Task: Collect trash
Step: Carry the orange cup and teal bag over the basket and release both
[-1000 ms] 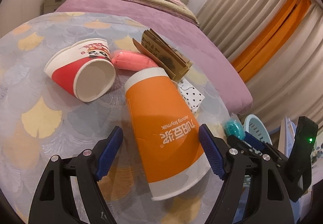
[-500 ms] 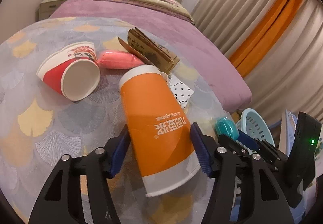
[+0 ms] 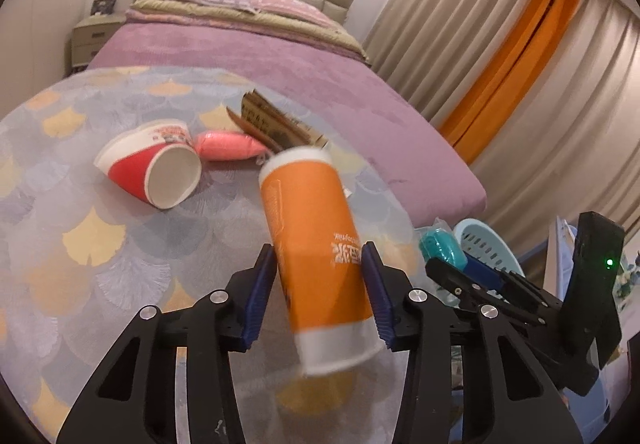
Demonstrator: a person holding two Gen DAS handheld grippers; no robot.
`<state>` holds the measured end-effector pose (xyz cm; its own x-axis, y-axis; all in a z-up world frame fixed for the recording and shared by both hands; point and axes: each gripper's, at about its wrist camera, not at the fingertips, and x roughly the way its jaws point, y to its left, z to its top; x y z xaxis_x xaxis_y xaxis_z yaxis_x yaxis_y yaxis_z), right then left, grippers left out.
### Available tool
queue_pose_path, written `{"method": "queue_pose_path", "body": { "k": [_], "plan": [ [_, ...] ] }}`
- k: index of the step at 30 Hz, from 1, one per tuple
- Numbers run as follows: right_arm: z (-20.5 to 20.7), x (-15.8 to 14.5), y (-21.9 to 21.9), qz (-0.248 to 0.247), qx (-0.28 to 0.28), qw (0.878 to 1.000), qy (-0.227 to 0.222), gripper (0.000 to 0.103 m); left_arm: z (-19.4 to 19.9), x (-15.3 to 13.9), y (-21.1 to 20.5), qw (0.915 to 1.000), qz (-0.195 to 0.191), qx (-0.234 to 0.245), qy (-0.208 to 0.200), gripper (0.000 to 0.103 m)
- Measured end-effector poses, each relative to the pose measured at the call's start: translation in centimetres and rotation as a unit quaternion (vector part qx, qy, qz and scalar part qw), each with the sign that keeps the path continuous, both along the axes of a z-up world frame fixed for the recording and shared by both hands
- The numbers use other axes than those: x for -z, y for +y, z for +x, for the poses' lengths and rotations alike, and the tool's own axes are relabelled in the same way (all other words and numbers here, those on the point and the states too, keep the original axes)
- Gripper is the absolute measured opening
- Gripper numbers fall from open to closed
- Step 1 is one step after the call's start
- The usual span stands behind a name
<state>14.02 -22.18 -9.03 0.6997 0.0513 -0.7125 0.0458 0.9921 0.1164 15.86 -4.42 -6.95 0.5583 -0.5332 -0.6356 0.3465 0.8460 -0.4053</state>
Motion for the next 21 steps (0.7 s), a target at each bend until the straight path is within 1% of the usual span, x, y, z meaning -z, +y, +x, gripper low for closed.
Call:
{"method": "queue_pose_path", "body": {
  "k": [7,15,21],
  "plan": [
    [-1.4,-1.8,-0.3,0.005,0.005,1.0,-0.022,0.045,-1.3,-2.7,-0.8,0.999,-0.012,0.023,-0.035,0.04],
    [-3.3,-3.6,-2.1,0.006,0.026,0.999,-0.041,0.045,-2.7,-4.8,-2.7,0.9968,-0.019,0.047,-0.062,0.04],
    [-5.5,-5.2,-4.8,0.001,0.065,0.996,-0.06,0.045,-3.4,-6.6,-6.5,0.9925,-0.022,0.086,-0.085,0.04]
  ]
}}
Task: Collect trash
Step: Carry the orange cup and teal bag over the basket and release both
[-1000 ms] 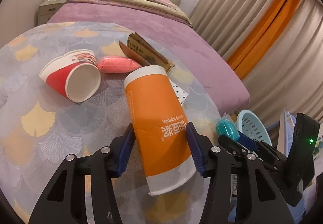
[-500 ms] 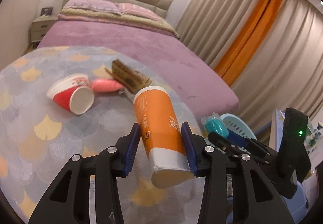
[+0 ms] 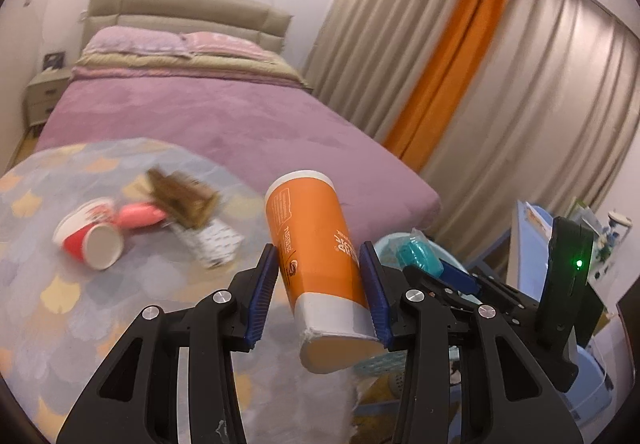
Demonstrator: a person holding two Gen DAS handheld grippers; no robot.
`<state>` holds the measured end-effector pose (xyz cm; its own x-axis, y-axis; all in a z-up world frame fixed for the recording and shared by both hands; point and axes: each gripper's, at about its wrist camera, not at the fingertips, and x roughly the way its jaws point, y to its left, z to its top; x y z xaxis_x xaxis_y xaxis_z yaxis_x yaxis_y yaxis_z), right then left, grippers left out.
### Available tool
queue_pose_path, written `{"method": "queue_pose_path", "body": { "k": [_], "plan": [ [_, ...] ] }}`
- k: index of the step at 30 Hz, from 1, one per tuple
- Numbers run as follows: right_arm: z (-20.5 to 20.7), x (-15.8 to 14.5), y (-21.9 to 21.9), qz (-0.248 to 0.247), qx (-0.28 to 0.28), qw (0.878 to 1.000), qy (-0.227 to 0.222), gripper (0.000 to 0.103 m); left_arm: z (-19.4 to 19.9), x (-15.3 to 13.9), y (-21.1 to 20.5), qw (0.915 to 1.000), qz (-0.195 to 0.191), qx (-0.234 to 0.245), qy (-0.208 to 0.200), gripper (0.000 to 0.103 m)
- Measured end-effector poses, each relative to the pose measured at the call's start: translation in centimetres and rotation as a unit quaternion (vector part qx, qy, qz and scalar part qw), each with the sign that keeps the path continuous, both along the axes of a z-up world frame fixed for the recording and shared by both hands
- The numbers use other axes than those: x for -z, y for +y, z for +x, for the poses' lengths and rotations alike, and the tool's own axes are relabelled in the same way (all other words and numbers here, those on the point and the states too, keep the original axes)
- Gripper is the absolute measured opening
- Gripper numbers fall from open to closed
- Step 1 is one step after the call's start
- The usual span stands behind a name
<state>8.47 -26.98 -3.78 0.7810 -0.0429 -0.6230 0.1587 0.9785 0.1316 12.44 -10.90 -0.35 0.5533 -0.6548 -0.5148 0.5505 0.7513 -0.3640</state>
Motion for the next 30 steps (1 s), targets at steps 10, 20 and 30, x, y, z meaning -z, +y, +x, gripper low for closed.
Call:
{"method": "queue_pose_path", "body": {
  "k": [10,20,30],
  "plan": [
    [-3.3,-0.4,-8.1,0.053,0.104,0.993,0.024,0.045,-0.5,0.4,-7.8,0.997,-0.001,0.077,0.004,0.04],
    [-5.2,3.1,-14.3,0.1,0.178,0.977,0.066,0.045,-0.8,2.9,-15.2,0.99,0.026,0.136,0.027,0.041],
    [-5.3,7.0,-17.4,0.129,0.212,0.963,0.106,0.055,-0.4,6.0,-19.2,0.9849,0.055,0.156,0.051,0.041]
  ]
}}
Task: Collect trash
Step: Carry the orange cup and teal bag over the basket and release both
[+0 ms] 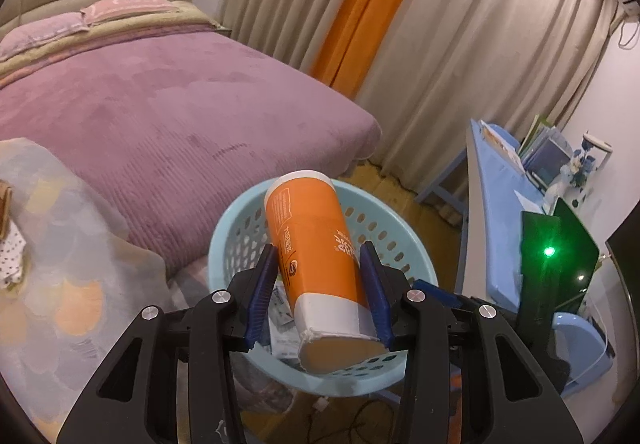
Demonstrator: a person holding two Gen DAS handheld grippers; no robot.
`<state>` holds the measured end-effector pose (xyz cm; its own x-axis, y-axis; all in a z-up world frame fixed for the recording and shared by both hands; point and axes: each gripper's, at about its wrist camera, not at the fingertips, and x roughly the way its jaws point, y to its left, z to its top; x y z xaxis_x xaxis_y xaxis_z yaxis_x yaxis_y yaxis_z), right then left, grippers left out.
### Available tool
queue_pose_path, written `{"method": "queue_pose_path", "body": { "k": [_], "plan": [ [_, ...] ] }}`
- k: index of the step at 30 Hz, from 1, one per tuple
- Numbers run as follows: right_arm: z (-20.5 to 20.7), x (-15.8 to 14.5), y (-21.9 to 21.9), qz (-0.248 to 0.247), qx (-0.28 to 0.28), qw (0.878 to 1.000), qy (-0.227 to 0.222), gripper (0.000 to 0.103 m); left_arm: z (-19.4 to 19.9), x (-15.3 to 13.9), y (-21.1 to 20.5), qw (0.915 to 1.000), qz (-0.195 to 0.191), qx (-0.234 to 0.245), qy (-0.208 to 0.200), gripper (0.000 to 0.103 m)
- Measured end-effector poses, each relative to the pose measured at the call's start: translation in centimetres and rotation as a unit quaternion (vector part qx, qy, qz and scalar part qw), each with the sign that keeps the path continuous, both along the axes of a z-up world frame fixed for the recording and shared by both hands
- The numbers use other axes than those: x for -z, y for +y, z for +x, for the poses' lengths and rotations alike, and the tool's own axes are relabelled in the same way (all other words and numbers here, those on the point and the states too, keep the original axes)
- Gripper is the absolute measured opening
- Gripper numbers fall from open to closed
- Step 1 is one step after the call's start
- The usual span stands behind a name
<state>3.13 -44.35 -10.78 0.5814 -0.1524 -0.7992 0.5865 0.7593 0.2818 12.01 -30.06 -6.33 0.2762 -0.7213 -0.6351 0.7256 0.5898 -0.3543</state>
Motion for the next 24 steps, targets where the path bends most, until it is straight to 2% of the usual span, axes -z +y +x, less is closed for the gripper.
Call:
{"method": "queue_pose_path", "body": {
  "k": [3,9,12,13,17,24],
  "plan": [
    [-0.6,0.5,-0.8,0.005,0.016,1.0,-0.005,0.062,0.3,0.5,-0.5,1.0,-0.001,-0.004,0.008,0.042],
    [-1.4,0.3,-1.5,-0.003,0.03,1.0,-0.003,0.062,0.5,1.6,-1.6,0.9997,-0.002,-0.006,0.023,0.043],
    [-1.6,0.0,-1.5,-0.004,0.033,0.999,-0.008,0.062,0.3,1.7,-1.8,0.9999,0.0,0.0,0.017,0.047],
    [-1.4,-0.2,-1.6,-0.003,0.033,0.999,-0.009,0.062,0.3,1.7,-1.8,0.9999,0.005,-0.006,0.015,0.055],
    [-1.6,-0.8,-1.2,-0.011,0.024,1.0,-0.015,0.062,0.2,0.7,0.1,0.9997,-0.009,-0.016,0.016,0.067],
    [-1.1,-2.4,1.1,-0.03,0.001,0.999,-0.034,0.062,0.4,-1.2,4.7,0.9985,-0.032,-0.044,0.006,0.07]
  ]
}}
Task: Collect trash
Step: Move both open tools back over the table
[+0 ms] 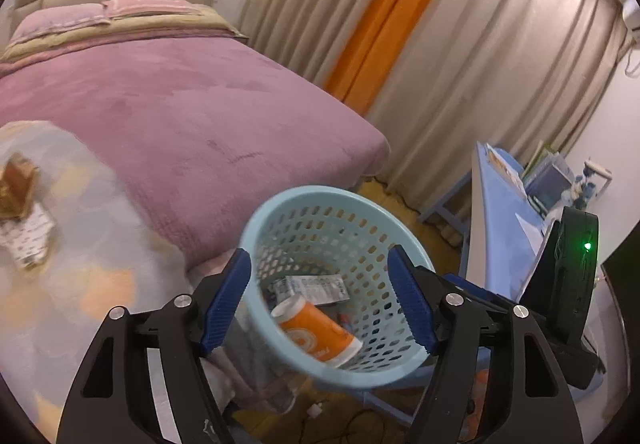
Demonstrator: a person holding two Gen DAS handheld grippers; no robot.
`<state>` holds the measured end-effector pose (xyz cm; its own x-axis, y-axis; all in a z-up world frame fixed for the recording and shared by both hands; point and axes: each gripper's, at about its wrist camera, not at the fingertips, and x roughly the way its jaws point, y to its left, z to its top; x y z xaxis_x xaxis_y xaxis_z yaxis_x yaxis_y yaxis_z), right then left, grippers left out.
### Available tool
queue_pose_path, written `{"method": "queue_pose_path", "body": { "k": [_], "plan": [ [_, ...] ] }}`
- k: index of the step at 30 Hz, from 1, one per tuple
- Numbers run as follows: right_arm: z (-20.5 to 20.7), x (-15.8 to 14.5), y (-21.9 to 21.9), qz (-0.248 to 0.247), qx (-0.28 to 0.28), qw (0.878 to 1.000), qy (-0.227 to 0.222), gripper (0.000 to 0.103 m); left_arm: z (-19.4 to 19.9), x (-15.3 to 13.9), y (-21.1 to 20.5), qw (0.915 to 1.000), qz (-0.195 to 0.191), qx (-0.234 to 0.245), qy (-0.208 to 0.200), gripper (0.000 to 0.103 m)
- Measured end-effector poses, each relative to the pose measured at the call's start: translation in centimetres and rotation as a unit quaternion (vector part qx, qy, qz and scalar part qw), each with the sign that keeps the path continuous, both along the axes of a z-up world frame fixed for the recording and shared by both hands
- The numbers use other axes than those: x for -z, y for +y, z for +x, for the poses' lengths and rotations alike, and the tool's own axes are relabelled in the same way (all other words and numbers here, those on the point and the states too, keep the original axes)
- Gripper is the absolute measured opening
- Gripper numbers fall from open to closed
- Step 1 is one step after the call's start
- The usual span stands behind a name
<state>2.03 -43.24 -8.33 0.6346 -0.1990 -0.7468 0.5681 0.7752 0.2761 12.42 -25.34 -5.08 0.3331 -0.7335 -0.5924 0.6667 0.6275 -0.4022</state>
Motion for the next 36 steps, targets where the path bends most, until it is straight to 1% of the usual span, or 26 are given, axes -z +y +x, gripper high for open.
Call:
{"method": "queue_pose_path", "body": {
  "k": [4,6,10,12,14,17,22,24,25,27,30,32,33,34,36],
  "plan": [
    [0.4,-1.3,2.2,-0.015,-0.025,1.0,-0.013,0.062,0.1,-1.1,3.4,0.9994,-0.015,-0.031,0.008,0.071],
    [0.6,-1.9,3.3,-0.022,-0.035,0.999,-0.018,0.062,0.0,-1.8,5.3,0.9984,-0.033,-0.044,0.015,0.071],
    [0.9,-3.4,5.4,-0.039,-0.056,0.997,-0.031,0.062,-0.1,-3.5,8.8,0.9964,-0.041,-0.074,-0.007,0.071],
    [1.1,-4.1,6.3,-0.046,-0.067,0.996,-0.036,0.062,0.1,-4.2,10.7,0.9948,-0.046,-0.09,-0.009,0.071],
    [1.4,-4.5,7.2,-0.049,-0.076,0.995,-0.041,0.062,0.4,-4.6,13.1,0.9921,-0.054,-0.113,-0.009,0.071],
    [2.3,-5.1,9.3,-0.056,-0.097,0.993,-0.045,0.064,1.2,-4.9,16.4,0.9875,-0.053,-0.148,-0.009,0.071],
    [4.3,-5.5,12.7,-0.064,-0.135,0.988,-0.044,0.064,2.6,-4.3,21.8,0.9773,-0.055,-0.205,-0.001,0.071],
    [5.2,-5.7,14.3,-0.07,-0.152,0.985,-0.044,0.064,2.9,-4.0,23.5,0.9742,-0.054,-0.219,0.003,0.071],
    [5.6,-5.8,15.0,-0.073,-0.159,0.984,-0.045,0.064,3.4,-3.7,24.6,0.9712,-0.052,-0.233,0.005,0.071],
    [6.7,-5.8,16.6,-0.081,-0.176,0.98,-0.047,0.064,3.9,-3.3,26.2,0.9676,-0.047,-0.248,0.008,0.071],
    [8.2,-5.5,18.5,-0.088,-0.197,0.975,-0.044,0.064,4.9,-2.4,28.0,0.9629,-0.027,-0.268,0.01,0.071],
    [9.7,-5.1,19.8,-0.083,-0.215,0.972,-0.037,0.065,5.2,-1.9,28.7,0.9604,-0.013,-0.278,0.005,0.071],
    [10.6,-4.7,20.4,-0.078,-0.224,0.971,-0.034,0.068,5.6,-1.5,28.8,0.9609,-0.004,-0.277,0.004,0.071],
    [11.2,-4.5,20.9,-0.076,-0.23,0.97,-0.031,0.068,6.1,-1.2,28.8,0.9621,0.007,-0.273,0.007,0.072],
    [12.3,-4.0,21.5,-0.072,-0.241,0.968,-0.025,0.069,6.8,-0.4,28.7,0.9616,0.03,-0.273,0.01,0.072]
  ]
}}
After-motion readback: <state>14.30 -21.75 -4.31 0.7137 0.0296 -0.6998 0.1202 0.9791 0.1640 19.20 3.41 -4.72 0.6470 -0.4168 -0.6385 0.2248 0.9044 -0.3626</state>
